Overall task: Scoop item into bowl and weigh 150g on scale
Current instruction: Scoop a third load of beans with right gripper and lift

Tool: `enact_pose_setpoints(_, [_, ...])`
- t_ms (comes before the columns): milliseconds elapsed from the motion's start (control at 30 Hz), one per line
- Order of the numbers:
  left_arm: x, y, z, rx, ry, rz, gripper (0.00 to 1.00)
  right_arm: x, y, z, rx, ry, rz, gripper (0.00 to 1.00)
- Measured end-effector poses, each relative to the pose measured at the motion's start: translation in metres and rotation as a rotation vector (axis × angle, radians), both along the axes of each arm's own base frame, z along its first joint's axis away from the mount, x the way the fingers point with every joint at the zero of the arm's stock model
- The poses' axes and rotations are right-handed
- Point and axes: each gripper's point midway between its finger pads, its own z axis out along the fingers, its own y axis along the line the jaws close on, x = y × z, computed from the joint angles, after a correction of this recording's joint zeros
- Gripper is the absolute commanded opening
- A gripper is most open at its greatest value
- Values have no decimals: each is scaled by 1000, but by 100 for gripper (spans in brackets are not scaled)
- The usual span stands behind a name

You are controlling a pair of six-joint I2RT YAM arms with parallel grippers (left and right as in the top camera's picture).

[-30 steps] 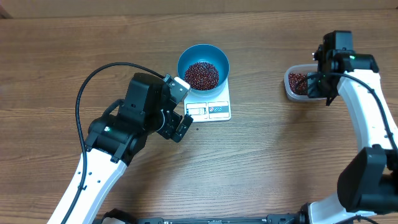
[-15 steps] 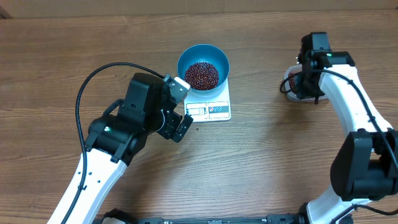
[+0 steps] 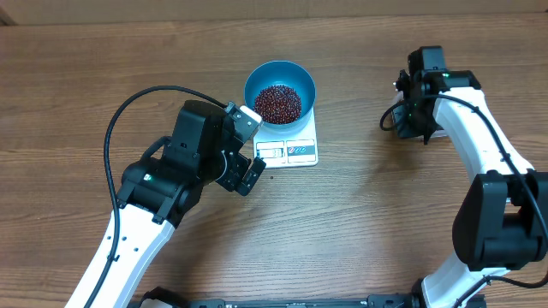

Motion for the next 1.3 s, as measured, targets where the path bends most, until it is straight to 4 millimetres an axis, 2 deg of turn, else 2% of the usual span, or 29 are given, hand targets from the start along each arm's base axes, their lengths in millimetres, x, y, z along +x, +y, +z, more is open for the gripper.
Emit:
enact_pose_setpoints(200, [0, 0, 0, 0, 0, 0, 100, 3, -5, -1, 175, -18, -57, 4])
enact_pose_setpoints(533, [0, 0, 0, 0, 0, 0, 100, 5, -25, 10, 480, -80, -176, 4])
enact_pose_setpoints(833, [0, 0, 0, 0, 0, 0, 100, 6, -17, 5, 576, -100, -175, 4])
enact_pose_setpoints(1067, [0, 0, 0, 0, 0, 0, 100, 6, -11, 7, 645, -109, -173, 4])
enact_pose_setpoints(1300, [0, 0, 0, 0, 0, 0, 100, 3, -16, 13, 748, -116, -239, 4])
